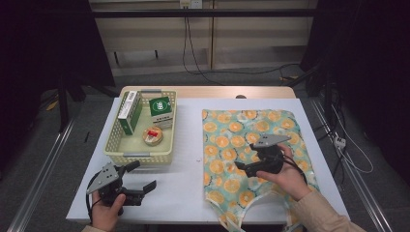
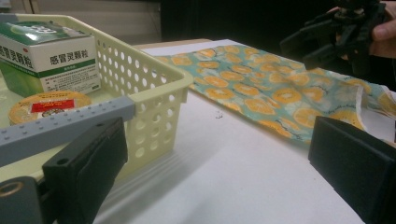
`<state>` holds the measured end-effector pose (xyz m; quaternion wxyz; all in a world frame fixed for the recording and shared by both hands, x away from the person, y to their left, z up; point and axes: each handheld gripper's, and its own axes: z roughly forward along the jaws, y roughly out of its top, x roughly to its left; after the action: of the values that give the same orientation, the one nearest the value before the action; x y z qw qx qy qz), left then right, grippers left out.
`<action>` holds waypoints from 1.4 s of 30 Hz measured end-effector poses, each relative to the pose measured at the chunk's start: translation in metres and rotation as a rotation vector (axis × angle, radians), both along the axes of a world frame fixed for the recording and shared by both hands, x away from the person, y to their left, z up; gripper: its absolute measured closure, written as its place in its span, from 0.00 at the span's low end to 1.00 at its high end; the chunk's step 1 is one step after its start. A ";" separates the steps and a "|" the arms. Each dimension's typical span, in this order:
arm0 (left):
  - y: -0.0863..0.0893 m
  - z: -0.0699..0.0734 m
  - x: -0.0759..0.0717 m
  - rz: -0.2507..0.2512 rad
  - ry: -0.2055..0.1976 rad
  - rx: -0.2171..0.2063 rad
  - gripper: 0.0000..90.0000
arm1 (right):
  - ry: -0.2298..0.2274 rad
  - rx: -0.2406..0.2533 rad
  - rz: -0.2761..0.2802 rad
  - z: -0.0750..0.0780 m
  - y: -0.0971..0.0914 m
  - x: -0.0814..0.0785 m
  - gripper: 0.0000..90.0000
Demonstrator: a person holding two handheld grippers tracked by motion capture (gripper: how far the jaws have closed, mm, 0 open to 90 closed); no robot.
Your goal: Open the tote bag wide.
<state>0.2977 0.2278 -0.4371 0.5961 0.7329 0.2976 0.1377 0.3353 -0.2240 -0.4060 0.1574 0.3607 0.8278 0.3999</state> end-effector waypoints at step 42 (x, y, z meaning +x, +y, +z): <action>0.000 0.000 0.000 -0.007 -0.005 0.009 0.05 | 0.181 0.021 0.417 -0.032 0.086 -0.054 0.91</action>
<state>0.2975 0.2274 -0.4368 0.5940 0.7363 0.2930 0.1387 0.2818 -0.1377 -0.4378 -0.0075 0.2181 0.8909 0.3984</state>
